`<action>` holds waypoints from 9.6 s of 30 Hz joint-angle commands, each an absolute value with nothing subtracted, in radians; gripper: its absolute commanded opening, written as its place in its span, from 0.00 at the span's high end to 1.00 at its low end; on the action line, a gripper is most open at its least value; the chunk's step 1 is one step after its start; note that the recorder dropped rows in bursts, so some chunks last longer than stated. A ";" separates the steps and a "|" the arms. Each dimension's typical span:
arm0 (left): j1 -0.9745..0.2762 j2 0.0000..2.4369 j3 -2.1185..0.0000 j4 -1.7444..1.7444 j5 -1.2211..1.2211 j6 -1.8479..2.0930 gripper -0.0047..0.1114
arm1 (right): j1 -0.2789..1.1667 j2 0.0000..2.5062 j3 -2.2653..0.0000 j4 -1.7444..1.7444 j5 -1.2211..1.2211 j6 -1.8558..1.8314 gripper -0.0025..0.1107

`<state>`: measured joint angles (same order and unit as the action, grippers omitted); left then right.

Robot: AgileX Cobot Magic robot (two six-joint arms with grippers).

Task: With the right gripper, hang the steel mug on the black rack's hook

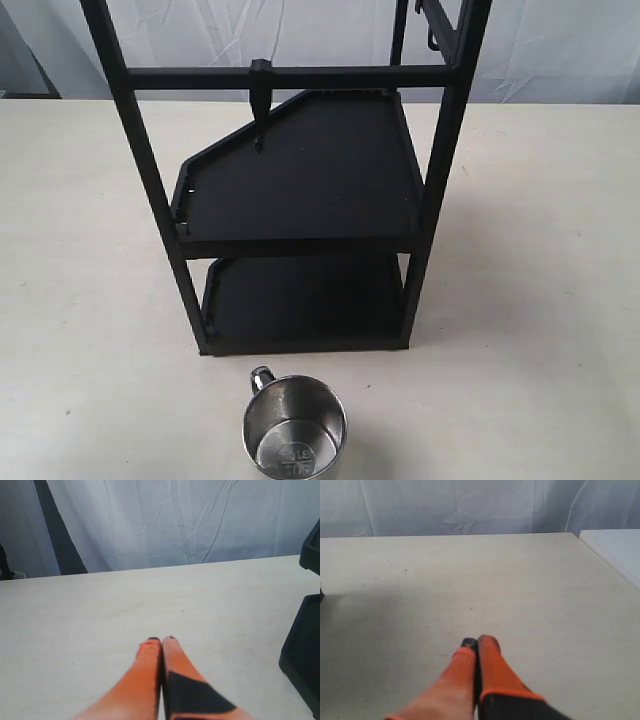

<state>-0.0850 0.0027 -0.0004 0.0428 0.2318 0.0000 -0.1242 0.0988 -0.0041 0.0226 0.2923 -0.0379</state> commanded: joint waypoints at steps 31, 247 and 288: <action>-0.093 0.000 0.000 0.042 0.232 0.000 0.95 | -0.128 0.383 -0.774 0.645 0.826 -0.280 0.99; -0.093 0.000 0.000 0.046 0.232 0.000 0.95 | 1.129 1.162 -0.680 0.132 -0.065 -0.270 0.99; -0.093 0.000 0.000 0.046 0.232 0.000 0.95 | 1.129 1.162 -0.602 0.235 0.049 -0.205 0.71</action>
<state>-0.0857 0.0027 -0.0004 0.0428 0.2318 0.0000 1.1300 1.1599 -0.6095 0.2271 0.0251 -0.2095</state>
